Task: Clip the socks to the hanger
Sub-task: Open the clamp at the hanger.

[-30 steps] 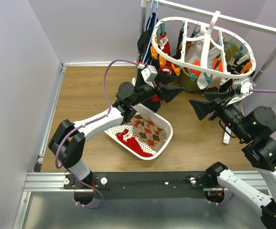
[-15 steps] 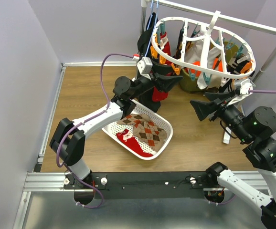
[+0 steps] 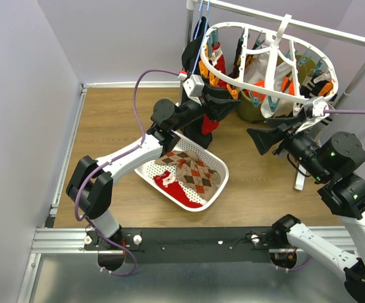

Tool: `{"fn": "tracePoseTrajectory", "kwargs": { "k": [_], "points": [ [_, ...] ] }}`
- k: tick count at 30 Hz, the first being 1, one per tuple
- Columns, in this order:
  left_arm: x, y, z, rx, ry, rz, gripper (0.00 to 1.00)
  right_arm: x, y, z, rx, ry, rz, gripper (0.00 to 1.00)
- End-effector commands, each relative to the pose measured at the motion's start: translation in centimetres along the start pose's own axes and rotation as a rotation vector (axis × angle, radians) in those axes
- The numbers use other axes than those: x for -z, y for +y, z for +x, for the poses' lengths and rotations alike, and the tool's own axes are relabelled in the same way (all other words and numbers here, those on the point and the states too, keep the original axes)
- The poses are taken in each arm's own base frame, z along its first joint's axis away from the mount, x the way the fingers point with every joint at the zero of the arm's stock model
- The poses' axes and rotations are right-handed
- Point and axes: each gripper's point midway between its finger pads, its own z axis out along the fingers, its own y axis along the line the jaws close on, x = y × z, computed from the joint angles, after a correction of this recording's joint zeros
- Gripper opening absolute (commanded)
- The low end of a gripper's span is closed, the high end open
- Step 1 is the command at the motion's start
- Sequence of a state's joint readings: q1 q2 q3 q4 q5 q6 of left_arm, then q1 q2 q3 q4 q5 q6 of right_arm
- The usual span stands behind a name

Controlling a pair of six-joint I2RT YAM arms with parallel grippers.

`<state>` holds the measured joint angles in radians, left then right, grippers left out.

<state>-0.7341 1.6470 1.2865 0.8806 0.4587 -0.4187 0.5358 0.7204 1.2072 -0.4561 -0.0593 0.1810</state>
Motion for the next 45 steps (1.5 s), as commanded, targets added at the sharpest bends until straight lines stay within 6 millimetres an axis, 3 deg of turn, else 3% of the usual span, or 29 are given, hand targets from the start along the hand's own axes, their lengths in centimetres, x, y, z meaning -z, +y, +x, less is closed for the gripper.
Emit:
{"fn": "tracePoseTrajectory", "kwargs": {
  "k": [1,10,14,16,17,22,26,45],
  "points": [
    [-0.4,-0.4,-1.1,-0.026,-0.018,0.02,0.52,0.2,1.3,-2.3,-0.016,-0.061,-0.057,0.8],
    [-0.4,-1.2,-1.5,-0.049,-0.014,0.001,0.25,-0.7,1.9,-3.8,-0.027,-0.091,-0.08,0.8],
    [-0.6,-1.5,-2.1,-0.076,-0.005,-0.03,0.2,-1.8,2.0,-4.6,-0.037,-0.07,-0.079,0.8],
    [-0.6,-1.2,-1.9,-0.094,0.019,-0.064,0.18,-2.9,1.9,-4.2,-0.054,-0.037,-0.071,0.8],
    [-0.7,-1.4,-2.6,-0.106,0.014,-0.071,0.18,-2.9,2.2,-5.3,-0.057,-0.05,-0.077,0.8],
    [-0.9,-1.3,-2.4,-0.11,0.056,-0.13,0.17,-4.7,1.8,-4.7,-0.074,0.029,-0.046,0.79],
    [-1.2,-1.5,-2.8,-0.127,0.074,-0.157,0.17,-6.1,0.4,-4.3,-0.086,0.065,0.033,0.79],
    [-2.0,-3.3,-0.9,-0.164,0.189,-0.191,0.16,-7.7,-2.8,-5.0,-0.141,-0.022,0.213,0.73]
  ]
}}
